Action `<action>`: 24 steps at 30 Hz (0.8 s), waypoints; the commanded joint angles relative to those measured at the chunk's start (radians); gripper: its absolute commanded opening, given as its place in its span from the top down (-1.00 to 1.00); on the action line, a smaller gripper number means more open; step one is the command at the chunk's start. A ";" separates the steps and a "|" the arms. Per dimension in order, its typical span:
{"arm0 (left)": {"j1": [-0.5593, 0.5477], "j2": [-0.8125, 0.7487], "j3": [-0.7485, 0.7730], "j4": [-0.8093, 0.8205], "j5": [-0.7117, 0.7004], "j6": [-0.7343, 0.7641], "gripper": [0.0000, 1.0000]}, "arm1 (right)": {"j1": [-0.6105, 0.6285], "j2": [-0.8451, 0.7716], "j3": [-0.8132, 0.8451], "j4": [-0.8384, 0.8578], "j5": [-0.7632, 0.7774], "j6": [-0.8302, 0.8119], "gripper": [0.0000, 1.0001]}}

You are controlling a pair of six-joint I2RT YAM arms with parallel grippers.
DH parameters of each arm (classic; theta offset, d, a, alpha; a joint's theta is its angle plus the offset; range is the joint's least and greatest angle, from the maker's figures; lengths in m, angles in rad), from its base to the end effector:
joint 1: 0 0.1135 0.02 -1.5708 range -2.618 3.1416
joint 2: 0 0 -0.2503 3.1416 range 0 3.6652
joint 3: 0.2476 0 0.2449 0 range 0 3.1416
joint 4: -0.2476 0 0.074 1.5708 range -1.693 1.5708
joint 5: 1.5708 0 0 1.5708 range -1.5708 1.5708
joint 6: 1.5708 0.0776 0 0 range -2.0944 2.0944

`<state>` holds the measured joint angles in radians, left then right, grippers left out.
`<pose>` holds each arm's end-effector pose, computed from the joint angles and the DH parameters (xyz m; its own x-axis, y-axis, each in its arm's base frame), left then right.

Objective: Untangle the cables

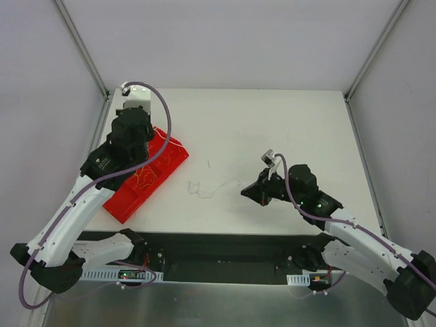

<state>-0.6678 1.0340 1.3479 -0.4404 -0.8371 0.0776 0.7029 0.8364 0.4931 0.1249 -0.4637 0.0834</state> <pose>0.2118 -0.0936 0.4431 -0.1115 0.1540 -0.9818 -0.1557 0.9730 0.1703 0.1577 0.1791 0.2448 -0.2407 -0.1062 -0.9648 -0.8944 0.4104 0.1779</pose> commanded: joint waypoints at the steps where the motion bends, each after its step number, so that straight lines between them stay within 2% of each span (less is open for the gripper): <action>1: 0.238 -0.064 -0.012 -0.128 0.163 -0.115 1.00 | -0.006 -0.048 -0.025 -0.119 0.111 -0.037 1.00; 3: 0.290 -0.095 -0.050 -0.152 0.223 -0.154 1.00 | -0.023 -0.082 -0.048 -0.148 0.157 -0.031 1.00; 6: 0.301 -0.120 -0.101 -0.161 0.179 -0.168 1.00 | -0.043 -0.132 -0.056 -0.198 0.206 -0.027 1.00; 9: 0.313 -0.143 -0.142 -0.170 0.180 -0.194 1.00 | -0.054 -0.166 -0.059 -0.212 0.197 -0.022 1.00; 11: 0.315 -0.164 -0.164 -0.176 0.251 -0.231 1.00 | -0.051 -0.142 -0.050 -0.183 0.133 -0.010 1.00; 14: 0.315 -0.178 -0.203 -0.176 0.401 -0.300 1.00 | -0.017 -0.033 -0.024 -0.078 0.057 0.035 1.00; 18: 0.315 -0.149 -0.277 -0.178 0.637 -0.396 1.00 | 0.111 0.189 0.091 0.059 0.085 0.113 1.00; 21: 0.315 -0.124 -0.374 -0.176 0.705 -0.495 1.00 | 0.216 0.405 0.263 0.068 0.137 0.177 1.00; 24: 0.313 -0.109 -0.444 -0.188 0.707 -0.545 1.00 | 0.294 0.634 0.445 0.073 0.109 0.239 1.00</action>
<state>-0.3645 0.9047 0.9878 -0.6086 -0.2420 -0.3336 0.9134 1.2659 0.7139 0.0864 -0.3466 0.2100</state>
